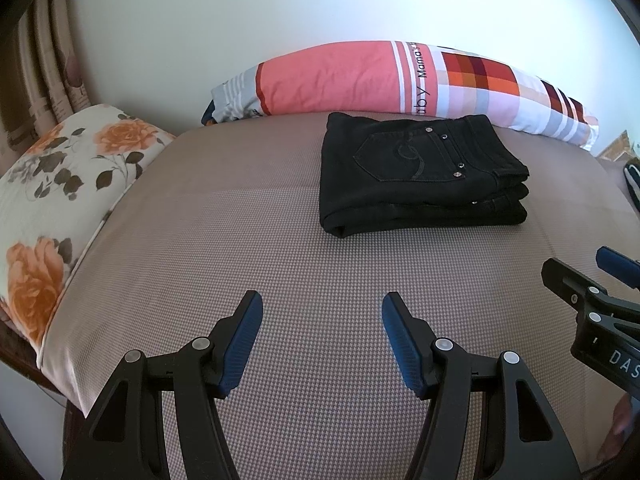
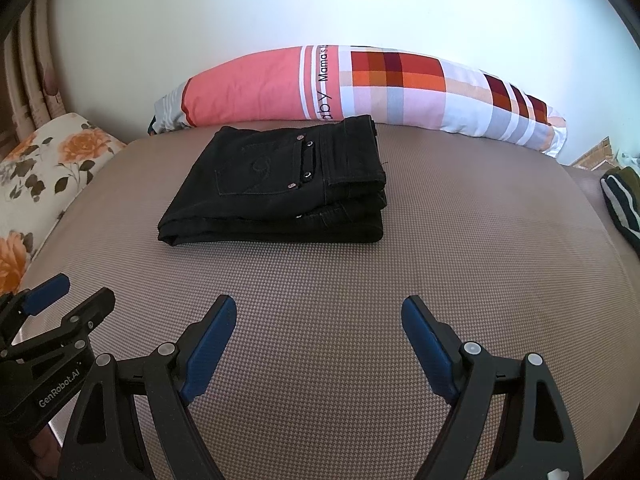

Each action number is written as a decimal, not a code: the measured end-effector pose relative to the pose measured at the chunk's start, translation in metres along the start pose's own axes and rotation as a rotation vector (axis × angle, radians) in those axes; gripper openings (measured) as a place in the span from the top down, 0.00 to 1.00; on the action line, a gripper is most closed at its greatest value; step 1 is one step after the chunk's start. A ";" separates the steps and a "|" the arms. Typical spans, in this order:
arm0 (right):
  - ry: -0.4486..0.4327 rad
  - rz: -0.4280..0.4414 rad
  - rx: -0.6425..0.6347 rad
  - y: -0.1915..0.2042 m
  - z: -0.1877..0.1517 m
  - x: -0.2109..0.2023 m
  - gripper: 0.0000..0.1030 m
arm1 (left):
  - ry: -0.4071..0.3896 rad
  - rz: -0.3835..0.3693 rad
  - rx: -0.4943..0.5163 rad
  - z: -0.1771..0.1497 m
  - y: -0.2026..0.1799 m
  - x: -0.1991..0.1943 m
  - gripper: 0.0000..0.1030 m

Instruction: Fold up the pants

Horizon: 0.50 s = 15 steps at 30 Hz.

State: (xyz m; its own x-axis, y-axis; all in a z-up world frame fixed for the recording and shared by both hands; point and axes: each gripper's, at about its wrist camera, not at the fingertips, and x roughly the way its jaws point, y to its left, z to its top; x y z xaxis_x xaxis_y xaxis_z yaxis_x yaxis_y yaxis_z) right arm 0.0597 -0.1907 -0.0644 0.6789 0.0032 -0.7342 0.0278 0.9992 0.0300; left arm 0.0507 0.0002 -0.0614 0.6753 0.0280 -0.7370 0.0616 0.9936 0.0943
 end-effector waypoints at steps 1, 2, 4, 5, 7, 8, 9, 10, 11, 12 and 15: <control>0.002 0.002 0.000 0.000 0.000 0.000 0.20 | 0.000 0.002 -0.002 0.001 -0.001 0.000 0.39; 0.003 0.003 0.001 0.000 0.000 0.001 0.20 | 0.000 0.003 0.000 0.000 0.000 0.000 0.39; 0.004 0.001 -0.001 -0.002 0.000 0.001 0.20 | 0.001 0.004 0.003 0.001 0.000 0.002 0.39; 0.004 0.004 -0.001 -0.001 0.000 0.001 0.20 | 0.002 0.002 0.004 0.001 0.000 0.002 0.39; 0.005 0.002 0.000 -0.001 0.000 0.001 0.20 | 0.003 0.001 0.009 0.001 0.000 0.003 0.39; 0.006 0.003 0.000 -0.001 0.000 0.001 0.20 | 0.003 0.001 0.011 0.001 0.000 0.003 0.39; 0.006 0.003 0.000 -0.001 0.000 0.001 0.20 | 0.002 -0.002 0.011 0.001 0.000 0.003 0.39; 0.006 0.002 -0.001 -0.001 0.000 0.001 0.20 | 0.002 -0.003 0.013 0.001 0.000 0.004 0.39; 0.007 0.002 -0.001 -0.002 0.000 0.002 0.20 | 0.002 -0.002 0.013 0.001 0.001 0.004 0.39; 0.007 0.002 0.001 -0.004 -0.001 0.002 0.20 | 0.003 -0.005 0.013 0.001 0.000 0.004 0.39; 0.007 0.003 -0.001 -0.005 0.000 0.003 0.20 | 0.003 -0.003 0.014 0.002 -0.001 0.004 0.39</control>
State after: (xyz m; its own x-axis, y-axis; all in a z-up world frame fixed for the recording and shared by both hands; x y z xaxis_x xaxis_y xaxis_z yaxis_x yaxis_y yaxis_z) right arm 0.0618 -0.1956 -0.0668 0.6736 0.0062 -0.7391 0.0252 0.9992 0.0313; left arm 0.0547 -0.0007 -0.0635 0.6727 0.0252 -0.7395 0.0738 0.9921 0.1009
